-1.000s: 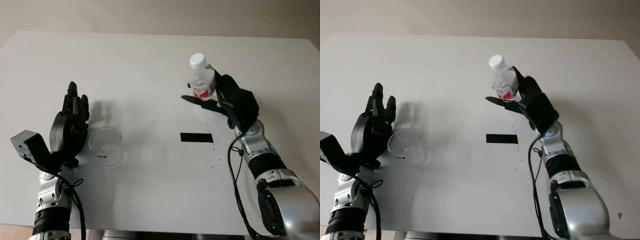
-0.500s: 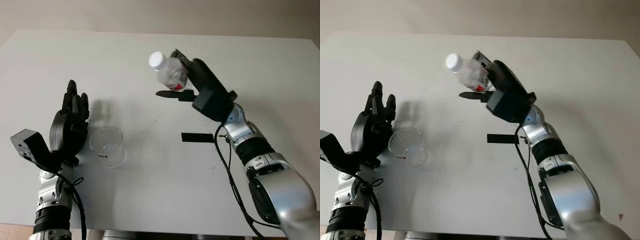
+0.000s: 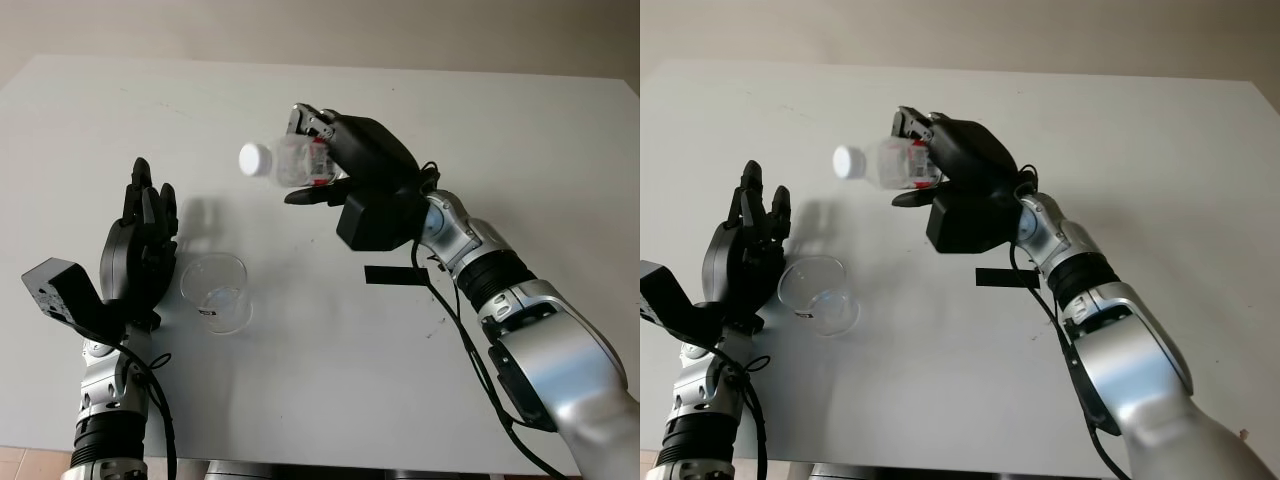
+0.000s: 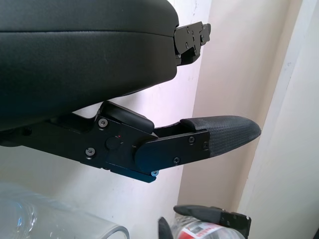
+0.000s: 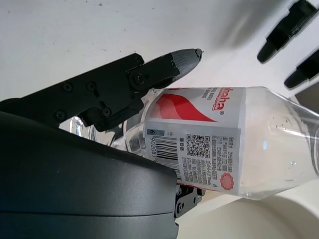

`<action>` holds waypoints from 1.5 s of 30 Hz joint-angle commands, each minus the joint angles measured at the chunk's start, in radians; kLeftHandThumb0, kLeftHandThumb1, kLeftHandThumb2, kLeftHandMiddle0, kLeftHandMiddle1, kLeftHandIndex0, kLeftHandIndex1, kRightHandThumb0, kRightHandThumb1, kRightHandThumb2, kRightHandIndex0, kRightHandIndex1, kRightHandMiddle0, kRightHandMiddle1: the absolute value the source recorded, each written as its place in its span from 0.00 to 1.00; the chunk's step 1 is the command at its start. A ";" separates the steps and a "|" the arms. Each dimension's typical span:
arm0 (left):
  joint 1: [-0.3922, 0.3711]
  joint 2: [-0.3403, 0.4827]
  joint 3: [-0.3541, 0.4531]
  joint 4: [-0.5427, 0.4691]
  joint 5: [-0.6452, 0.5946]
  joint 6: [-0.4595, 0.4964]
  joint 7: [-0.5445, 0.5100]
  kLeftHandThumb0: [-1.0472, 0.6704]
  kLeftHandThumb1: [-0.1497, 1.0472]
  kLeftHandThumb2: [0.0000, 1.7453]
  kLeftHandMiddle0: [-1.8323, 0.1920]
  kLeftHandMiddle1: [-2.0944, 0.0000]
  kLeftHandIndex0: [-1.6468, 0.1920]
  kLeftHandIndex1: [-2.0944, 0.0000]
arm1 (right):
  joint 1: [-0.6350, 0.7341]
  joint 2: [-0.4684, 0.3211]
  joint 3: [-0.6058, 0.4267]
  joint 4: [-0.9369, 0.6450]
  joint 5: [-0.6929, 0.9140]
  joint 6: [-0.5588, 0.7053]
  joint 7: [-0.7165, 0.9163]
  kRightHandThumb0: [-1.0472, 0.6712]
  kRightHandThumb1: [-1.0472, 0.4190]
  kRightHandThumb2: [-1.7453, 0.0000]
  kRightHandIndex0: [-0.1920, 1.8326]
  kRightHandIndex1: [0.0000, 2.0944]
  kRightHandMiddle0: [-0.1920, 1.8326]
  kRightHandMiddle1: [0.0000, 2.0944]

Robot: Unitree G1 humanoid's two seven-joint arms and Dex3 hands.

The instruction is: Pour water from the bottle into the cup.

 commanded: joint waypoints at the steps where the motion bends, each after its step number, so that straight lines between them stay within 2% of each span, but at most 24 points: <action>1: 0.025 -0.022 -0.004 0.023 -0.009 -0.001 -0.007 0.12 1.00 0.36 0.98 0.98 1.00 0.99 | -0.052 -0.002 0.021 0.000 -0.025 -0.020 -0.034 0.53 0.03 0.88 0.61 1.00 0.41 1.00; 3: 0.027 -0.024 -0.005 0.020 -0.009 -0.001 -0.006 0.12 1.00 0.35 0.98 0.98 1.00 0.99 | -0.062 -0.004 0.042 0.007 -0.050 -0.025 -0.059 0.53 0.05 0.85 0.61 1.00 0.42 1.00; 8: 0.029 -0.026 -0.005 0.020 -0.008 -0.001 -0.004 0.12 1.00 0.35 0.98 0.98 1.00 0.99 | -0.082 -0.008 0.090 0.028 -0.115 -0.055 -0.168 0.53 0.22 0.57 0.65 1.00 0.46 1.00; 10: 0.030 -0.027 -0.005 0.021 -0.007 -0.003 -0.004 0.13 1.00 0.35 0.98 0.97 1.00 0.99 | -0.090 -0.010 0.107 0.039 -0.136 -0.064 -0.202 0.53 0.25 0.51 0.66 1.00 0.47 1.00; 12: 0.030 -0.028 -0.006 0.019 -0.005 -0.004 -0.001 0.13 1.00 0.36 0.98 0.97 1.00 0.99 | -0.097 -0.013 0.124 0.044 -0.157 -0.069 -0.231 0.53 0.26 0.50 0.67 1.00 0.47 1.00; 15: 0.031 -0.030 -0.008 0.016 -0.005 -0.004 0.001 0.13 1.00 0.36 0.98 0.97 1.00 0.99 | -0.104 -0.014 0.140 0.048 -0.174 -0.076 -0.259 0.52 0.26 0.50 0.66 1.00 0.47 1.00; 19: 0.030 -0.031 -0.009 0.016 -0.006 -0.002 -0.001 0.13 1.00 0.36 0.98 0.97 1.00 0.99 | -0.112 -0.015 0.160 0.041 -0.196 -0.080 -0.299 0.51 0.21 0.58 0.65 1.00 0.46 1.00; 26: 0.032 -0.031 -0.010 0.015 -0.005 -0.002 0.000 0.13 1.00 0.36 0.99 0.98 1.00 1.00 | -0.130 -0.016 0.189 0.048 -0.231 -0.107 -0.383 0.51 0.20 0.58 0.67 1.00 0.46 1.00; 35: 0.025 -0.035 -0.012 0.034 -0.001 -0.019 -0.003 0.13 1.00 0.35 0.98 0.97 1.00 0.99 | -0.143 -0.005 0.203 0.028 -0.245 -0.111 -0.399 0.51 0.21 0.59 0.69 1.00 0.46 1.00; 45: 0.032 -0.035 -0.017 0.025 0.003 -0.018 0.007 0.12 1.00 0.34 0.99 0.97 1.00 0.99 | -0.167 0.019 0.233 0.032 -0.285 -0.101 -0.469 0.49 0.13 0.72 0.62 1.00 0.43 1.00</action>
